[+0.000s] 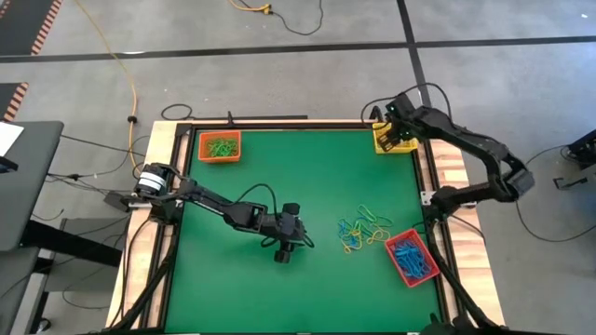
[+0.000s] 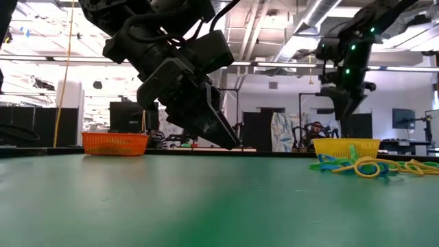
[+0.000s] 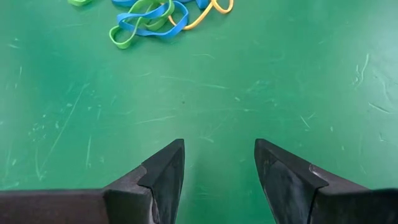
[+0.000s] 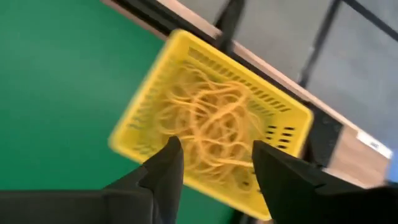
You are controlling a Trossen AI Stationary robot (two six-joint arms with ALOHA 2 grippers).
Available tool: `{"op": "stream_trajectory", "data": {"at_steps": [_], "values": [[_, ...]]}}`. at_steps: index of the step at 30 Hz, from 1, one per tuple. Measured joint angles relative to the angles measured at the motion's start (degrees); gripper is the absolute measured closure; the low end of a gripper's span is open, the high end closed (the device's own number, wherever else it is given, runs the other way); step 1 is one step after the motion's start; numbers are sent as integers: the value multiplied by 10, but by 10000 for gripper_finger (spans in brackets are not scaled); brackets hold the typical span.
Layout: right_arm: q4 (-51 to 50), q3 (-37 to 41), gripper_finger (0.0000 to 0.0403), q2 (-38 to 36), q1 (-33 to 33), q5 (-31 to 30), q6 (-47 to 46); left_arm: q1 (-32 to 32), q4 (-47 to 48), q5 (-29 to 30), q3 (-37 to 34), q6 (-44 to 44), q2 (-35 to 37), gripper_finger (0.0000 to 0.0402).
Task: Sort rubber bands into baskets
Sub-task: Put the green rubber band into the orange bin
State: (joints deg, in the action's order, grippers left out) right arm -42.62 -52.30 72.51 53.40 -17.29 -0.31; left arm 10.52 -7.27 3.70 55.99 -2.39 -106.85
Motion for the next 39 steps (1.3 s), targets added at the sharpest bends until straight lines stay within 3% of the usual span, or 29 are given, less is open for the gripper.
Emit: {"op": "stream_trajectory", "data": {"at_steps": [9, 20, 29, 39], "values": [[-46, 0, 188, -91, -106, 83, -59, 0, -1, 3, 0, 0, 0, 216], [-102, 0, 205, -148, -390, 85, -137, 0, -19, 11, 0, -1, 0, 216], [-84, 1, 205, -99, -578, 41, -192, 0, -33, 11, 0, 0, 0, 216], [-56, 1, 205, 10, -660, 2, -193, 1, -33, 11, 0, 2, 0, 216]]}}
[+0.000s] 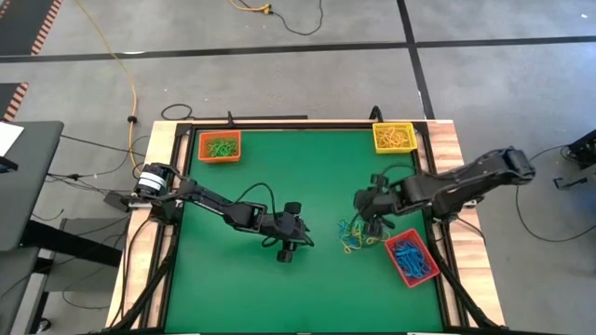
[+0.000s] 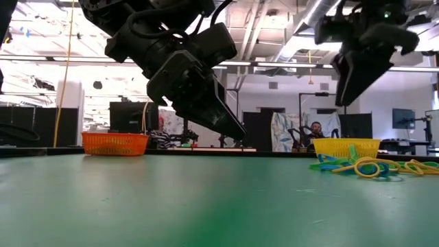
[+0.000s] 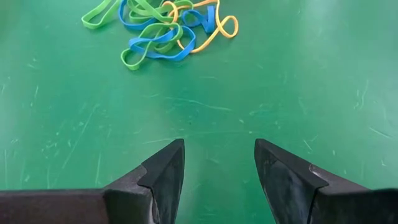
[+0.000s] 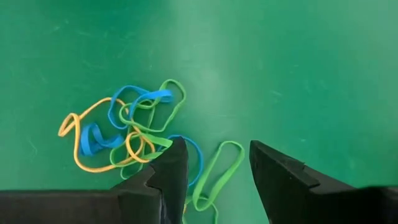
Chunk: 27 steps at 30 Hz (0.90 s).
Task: Sort rubber bands into baskets
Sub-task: Put the green rubber band into the orange bin
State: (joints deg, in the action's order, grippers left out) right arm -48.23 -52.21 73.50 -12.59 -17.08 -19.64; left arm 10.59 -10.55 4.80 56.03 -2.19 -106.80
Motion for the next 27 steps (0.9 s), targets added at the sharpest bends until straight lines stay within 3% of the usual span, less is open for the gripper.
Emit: {"op": "stream_trajectory", "data": {"at_steps": [13, 27], "values": [[2, 0, 205, 119, -17, 29, 11, 0, -1, 0, 0, 3, 0, 216], [42, 0, 205, 157, -16, 42, 22, 0, -2, 0, 0, 3, 0, 216]]}}
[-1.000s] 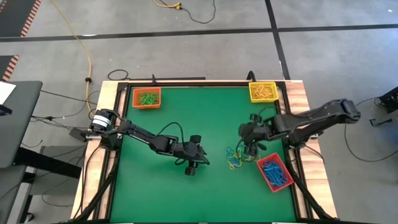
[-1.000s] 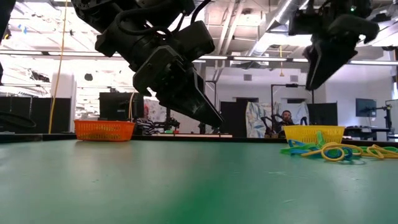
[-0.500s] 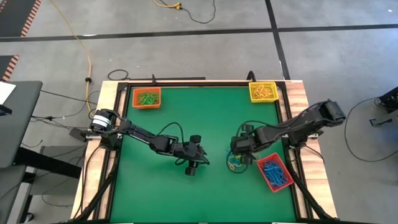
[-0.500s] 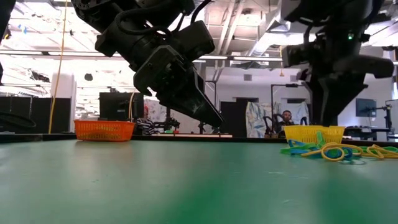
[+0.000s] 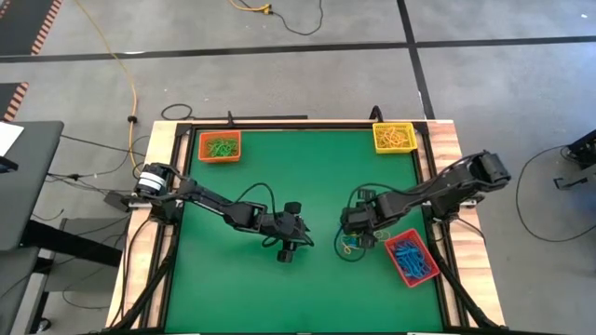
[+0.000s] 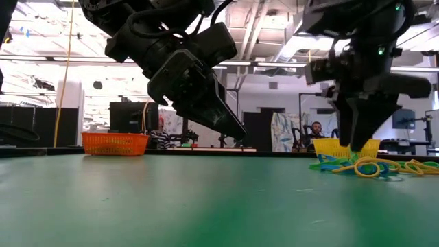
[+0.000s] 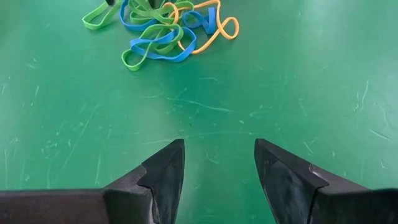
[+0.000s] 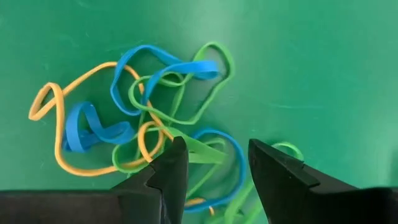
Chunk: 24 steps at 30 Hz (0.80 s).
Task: Sort rubber bands into baskets
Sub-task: Put the green rubber band into the orange bin
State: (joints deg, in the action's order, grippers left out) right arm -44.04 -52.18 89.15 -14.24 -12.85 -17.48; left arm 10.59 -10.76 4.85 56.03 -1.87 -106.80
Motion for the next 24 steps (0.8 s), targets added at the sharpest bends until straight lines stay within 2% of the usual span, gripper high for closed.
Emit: {"op": "stream_trajectory", "data": {"at_steps": [5, 8, 13, 20, 24], "values": [[-3, 0, 208, 36, 0, 8, 14, 0, -2, 0, 0, 0, 0, 216], [-8, 0, 223, 40, -1, 8, 14, 0, -2, -3, 0, 1, 0, 216], [-9, 0, 277, 23, 0, 8, 16, 0, -3, -4, 0, 0, 0, 216], [-14, 0, 382, 9, 0, 8, 30, 0, -3, -4, 0, 0, 0, 216], [-13, 0, 384, 8, 0, 7, 35, 0, -3, -4, 0, 0, 0, 216]]}}
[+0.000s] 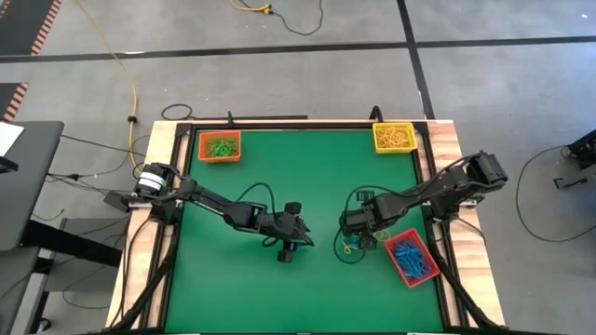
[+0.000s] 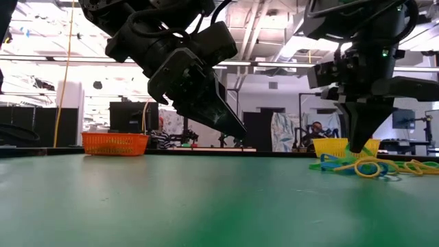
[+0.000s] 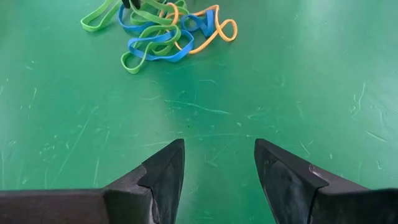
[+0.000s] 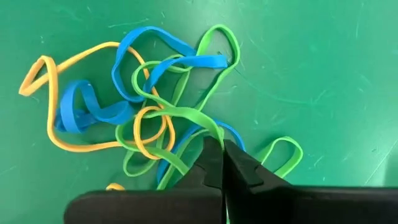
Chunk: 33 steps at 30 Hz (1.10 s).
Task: Sort rubber bands into baskets
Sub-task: Put the green rubber band into the orange bin
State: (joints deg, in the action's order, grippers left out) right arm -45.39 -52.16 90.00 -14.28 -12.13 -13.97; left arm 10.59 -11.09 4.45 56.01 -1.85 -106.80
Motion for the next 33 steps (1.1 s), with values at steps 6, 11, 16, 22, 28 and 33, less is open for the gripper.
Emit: {"op": "stream_trajectory", "data": {"at_steps": [6, 11, 16, 22, 28, 33], "values": [[-3, 0, 388, -9, -9, -27, 2, 0, 0, 12, 0, 0, 0, 216], [-5, -16, 389, -50, -24, -81, 1, 0, -32, 29, 0, 1, 0, 216], [14, -33, 389, -104, -36, -143, 4, 0, -100, 29, 0, -4, 0, 216], [76, -35, 389, -153, -45, -194, 40, -7, -177, 59, 0, -9, 0, 216], [104, -35, 388, -165, -45, -195, 61, -10, -199, 143, 0, -9, 4, 216], [123, -35, 386, -165, -45, -196, 78, -12, -238, 158, 0, -15, 11, 216]]}}
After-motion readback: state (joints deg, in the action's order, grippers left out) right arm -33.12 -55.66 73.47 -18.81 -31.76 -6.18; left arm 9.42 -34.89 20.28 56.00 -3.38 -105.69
